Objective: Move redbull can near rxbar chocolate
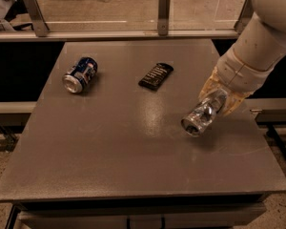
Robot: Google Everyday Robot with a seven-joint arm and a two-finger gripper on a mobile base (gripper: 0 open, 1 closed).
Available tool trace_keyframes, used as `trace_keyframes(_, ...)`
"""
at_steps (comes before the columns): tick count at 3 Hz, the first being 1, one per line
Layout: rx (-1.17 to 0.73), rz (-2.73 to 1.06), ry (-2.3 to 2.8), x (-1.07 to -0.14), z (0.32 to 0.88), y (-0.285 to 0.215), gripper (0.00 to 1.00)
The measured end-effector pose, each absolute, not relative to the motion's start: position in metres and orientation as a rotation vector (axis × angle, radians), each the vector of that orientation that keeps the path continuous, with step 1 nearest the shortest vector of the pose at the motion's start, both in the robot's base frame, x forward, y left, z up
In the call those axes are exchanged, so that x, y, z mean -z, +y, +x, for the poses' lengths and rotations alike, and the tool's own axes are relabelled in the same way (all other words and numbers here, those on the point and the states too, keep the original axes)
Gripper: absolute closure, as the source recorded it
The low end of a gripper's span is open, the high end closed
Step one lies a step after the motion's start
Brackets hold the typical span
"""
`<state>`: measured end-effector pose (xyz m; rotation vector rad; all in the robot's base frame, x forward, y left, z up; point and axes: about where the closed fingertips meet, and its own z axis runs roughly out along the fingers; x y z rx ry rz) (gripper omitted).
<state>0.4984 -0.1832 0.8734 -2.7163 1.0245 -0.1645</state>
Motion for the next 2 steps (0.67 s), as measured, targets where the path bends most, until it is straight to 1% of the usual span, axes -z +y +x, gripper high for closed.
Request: trace_keyframes(2,0.317,-2.439,0.829,-0.875,0.559,-0.190,1.00)
